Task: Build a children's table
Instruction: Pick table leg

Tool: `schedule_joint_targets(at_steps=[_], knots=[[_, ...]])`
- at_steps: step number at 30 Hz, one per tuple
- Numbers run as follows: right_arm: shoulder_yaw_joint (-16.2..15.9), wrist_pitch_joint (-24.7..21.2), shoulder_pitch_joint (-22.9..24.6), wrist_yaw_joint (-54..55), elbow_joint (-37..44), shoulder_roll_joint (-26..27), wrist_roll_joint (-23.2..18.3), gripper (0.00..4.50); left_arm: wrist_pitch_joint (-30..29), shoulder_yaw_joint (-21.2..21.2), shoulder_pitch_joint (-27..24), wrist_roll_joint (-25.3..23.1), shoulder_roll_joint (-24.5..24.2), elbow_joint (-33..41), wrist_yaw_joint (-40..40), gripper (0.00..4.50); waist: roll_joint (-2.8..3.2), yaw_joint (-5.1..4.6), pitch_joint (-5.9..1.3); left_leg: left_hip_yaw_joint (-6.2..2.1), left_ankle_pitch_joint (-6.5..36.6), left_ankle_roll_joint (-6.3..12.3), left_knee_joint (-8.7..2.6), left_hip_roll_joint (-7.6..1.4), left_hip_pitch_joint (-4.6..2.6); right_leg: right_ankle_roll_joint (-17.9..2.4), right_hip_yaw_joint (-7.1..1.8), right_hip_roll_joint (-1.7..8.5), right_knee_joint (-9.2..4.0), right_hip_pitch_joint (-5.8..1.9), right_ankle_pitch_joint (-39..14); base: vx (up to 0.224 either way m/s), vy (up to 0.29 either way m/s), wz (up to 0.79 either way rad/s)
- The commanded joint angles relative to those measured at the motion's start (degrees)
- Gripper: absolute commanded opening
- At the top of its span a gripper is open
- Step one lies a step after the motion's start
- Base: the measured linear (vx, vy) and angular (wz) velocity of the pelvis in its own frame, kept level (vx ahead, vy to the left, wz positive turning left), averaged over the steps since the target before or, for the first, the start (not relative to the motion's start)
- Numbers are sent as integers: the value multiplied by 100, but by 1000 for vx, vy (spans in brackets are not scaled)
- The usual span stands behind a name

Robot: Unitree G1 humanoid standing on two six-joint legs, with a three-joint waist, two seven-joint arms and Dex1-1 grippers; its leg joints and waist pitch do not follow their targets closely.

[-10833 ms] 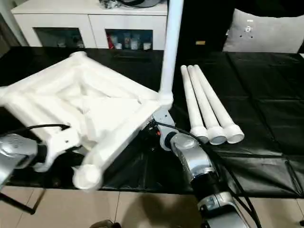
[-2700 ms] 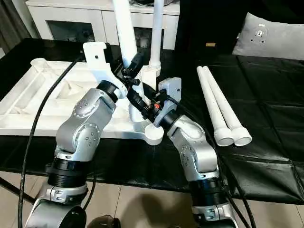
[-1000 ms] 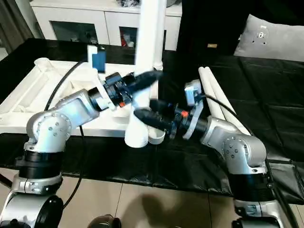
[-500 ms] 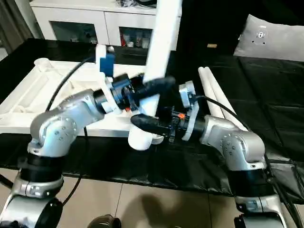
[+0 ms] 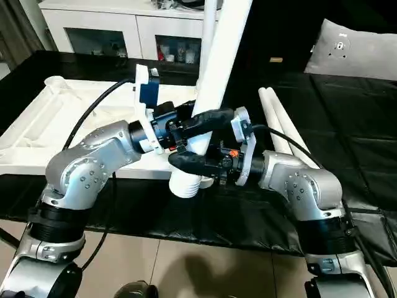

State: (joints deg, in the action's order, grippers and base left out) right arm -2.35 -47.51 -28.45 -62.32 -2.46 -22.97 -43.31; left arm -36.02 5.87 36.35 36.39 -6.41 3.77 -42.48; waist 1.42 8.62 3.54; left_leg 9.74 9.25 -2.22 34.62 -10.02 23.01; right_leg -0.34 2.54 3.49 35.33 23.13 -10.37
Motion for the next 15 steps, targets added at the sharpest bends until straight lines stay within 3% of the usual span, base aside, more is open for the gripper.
schedule_joint_targets(at_steps=[1,10,12,15], knots=[[-28,-43,-64,-37,33,-24,-23,244,58,59,-30,-53,-22,93,-7,188,-67,13,-474,-80,787,81,-345,-272,-133,-1081,-205,440,-378,-290,-991,0,0,0],[-54,17,-28,142,-77,31,148,205,-10,138,-56,-123,31,72,77,188,-93,-5,-472,-75,797,79,-343,-272,-134,-1058,-209,443,-381,-290,-1076,0,0,0],[-59,27,-10,206,-64,60,175,204,-98,126,-61,-44,75,79,120,244,-86,-5,-474,-76,776,87,-339,-269,-134,-1067,-206,442,-378,-287,-1052,0,0,0],[-85,103,31,355,-69,143,275,201,-249,50,-76,203,191,147,149,264,-81,-18,-470,-74,783,80,-338,-265,-129,-1082,-205,440,-379,-285,-1044,0,0,0]])
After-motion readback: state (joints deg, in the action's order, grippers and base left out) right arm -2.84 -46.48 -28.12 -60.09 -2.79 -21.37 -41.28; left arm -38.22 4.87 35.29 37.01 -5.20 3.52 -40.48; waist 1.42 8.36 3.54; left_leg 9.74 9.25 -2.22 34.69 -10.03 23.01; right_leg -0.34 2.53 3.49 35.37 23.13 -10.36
